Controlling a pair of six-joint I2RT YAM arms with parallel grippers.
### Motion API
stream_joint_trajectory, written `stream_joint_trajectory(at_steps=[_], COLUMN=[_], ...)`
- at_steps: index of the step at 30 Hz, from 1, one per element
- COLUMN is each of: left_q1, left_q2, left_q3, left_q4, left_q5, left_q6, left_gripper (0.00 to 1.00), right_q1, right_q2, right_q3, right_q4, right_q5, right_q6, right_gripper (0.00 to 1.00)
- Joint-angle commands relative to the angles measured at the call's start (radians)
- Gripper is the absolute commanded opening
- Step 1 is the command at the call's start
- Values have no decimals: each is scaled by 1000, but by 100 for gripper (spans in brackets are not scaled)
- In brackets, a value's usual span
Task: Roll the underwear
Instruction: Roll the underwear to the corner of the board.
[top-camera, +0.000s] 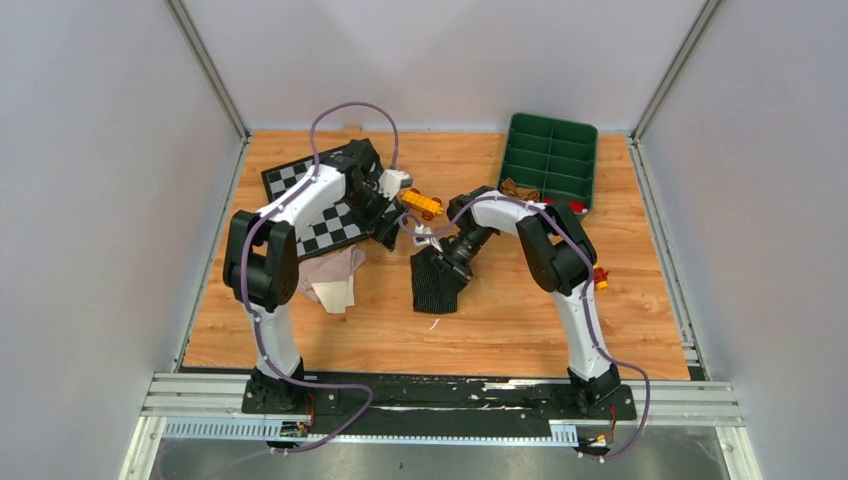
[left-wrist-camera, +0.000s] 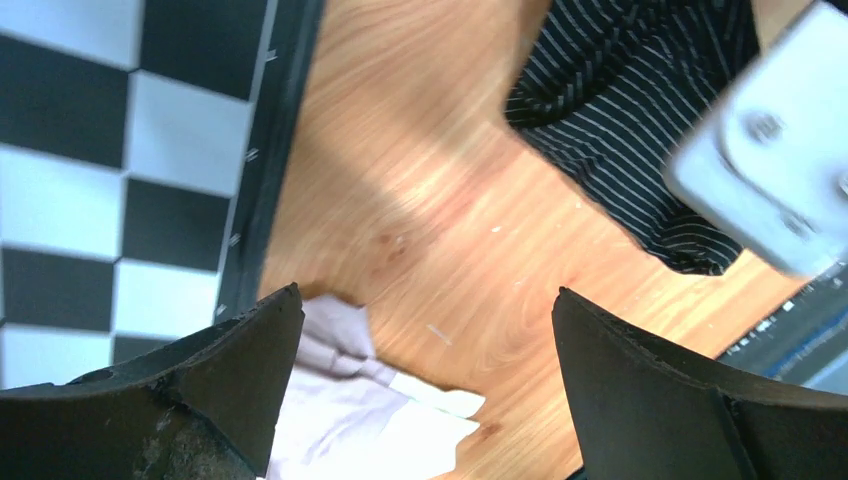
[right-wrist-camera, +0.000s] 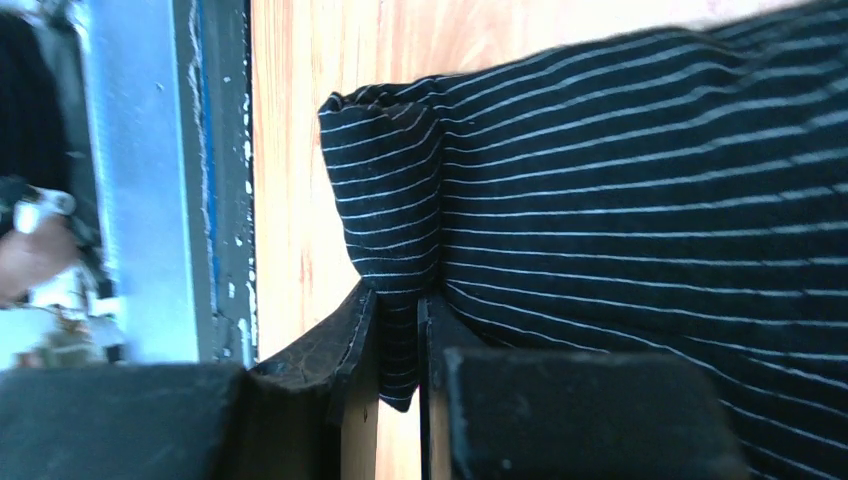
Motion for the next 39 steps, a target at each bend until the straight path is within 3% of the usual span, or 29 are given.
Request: stream_joint_trajectory(at_steps=[1, 3, 5, 7, 10, 15, 19, 25, 29, 39], left_q1=[-13, -13, -20, -75, -212, -271, -387, -477, -512, -557], left_q2=[-189, -345, -554, -662, -666, -664, -557, -452, -369, -335], left_q3=[-37, -104, -221, -323, -324, -424, -420, -512, -525, -640], left_q4=[126, 270, 501, 693, 604, 416, 263, 427, 430, 598], left_q5=[-257, -353, -300, -302, -333, -23, -12, 4, -42, -117], left_q6=[-130, -167, -126, -31, 160, 404, 544, 534, 574, 597], left_gripper=[100, 100, 100, 100, 100, 96, 84, 77, 65, 66], right_q1=[-20, -26, -30, -36, -36, -38, -44, -53, -52, -53], right_q2=[132, 181, 232, 279, 319, 398, 447, 472, 487, 483], right_q3=[91, 145, 215, 278, 327, 397, 408, 394, 412, 404], right_q4=[-107, -134, -153, -182, -182, -231, -236, -213, -226, -225], right_q5=[74, 93, 115, 123, 140, 151, 167, 167, 156, 150], right_q6=[11, 44, 92, 120, 185, 253, 293, 317, 309, 307], right_gripper=[0, 0, 0, 0, 0, 1, 0, 0, 0, 0])
